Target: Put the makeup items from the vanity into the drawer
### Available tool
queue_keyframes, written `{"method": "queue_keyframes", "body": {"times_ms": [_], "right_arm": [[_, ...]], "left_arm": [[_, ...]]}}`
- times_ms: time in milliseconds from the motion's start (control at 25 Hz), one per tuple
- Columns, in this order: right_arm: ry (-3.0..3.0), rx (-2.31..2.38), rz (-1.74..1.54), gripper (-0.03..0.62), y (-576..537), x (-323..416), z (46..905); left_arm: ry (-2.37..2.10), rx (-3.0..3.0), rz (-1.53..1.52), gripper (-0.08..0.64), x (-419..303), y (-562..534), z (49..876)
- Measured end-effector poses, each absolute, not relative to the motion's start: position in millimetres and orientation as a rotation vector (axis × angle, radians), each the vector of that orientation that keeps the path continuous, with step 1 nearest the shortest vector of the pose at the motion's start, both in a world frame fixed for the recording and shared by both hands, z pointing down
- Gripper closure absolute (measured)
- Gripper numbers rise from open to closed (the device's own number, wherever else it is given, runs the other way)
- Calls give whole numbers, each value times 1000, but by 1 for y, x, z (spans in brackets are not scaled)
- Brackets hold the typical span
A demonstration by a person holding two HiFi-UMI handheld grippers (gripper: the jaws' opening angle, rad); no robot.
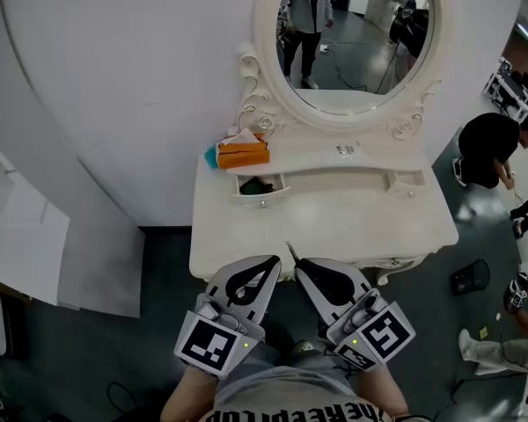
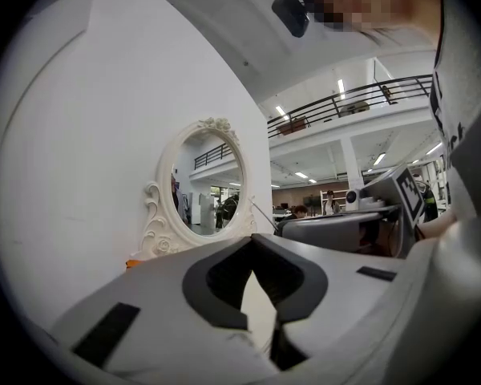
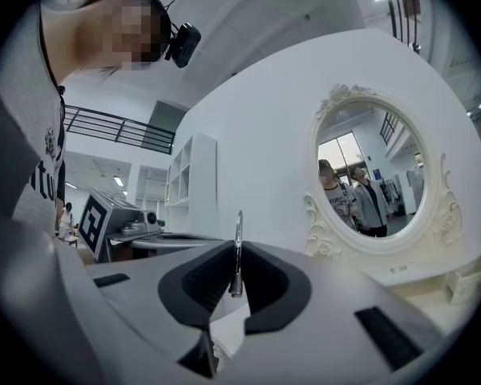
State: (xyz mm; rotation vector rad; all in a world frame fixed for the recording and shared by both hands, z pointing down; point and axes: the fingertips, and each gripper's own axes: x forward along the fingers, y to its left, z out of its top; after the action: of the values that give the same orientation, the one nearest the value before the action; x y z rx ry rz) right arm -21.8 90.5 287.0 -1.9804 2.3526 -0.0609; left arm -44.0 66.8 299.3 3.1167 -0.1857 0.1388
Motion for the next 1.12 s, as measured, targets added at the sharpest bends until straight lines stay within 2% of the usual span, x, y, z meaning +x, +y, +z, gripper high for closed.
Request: {"method": "queue_keyframes", "body": {"times_ms": [1120], "right_arm": [[2265, -2165, -92, 548, 44, -35, 301]], "left_arm": [[-48, 3124, 122, 540, -54, 11, 309]]}}
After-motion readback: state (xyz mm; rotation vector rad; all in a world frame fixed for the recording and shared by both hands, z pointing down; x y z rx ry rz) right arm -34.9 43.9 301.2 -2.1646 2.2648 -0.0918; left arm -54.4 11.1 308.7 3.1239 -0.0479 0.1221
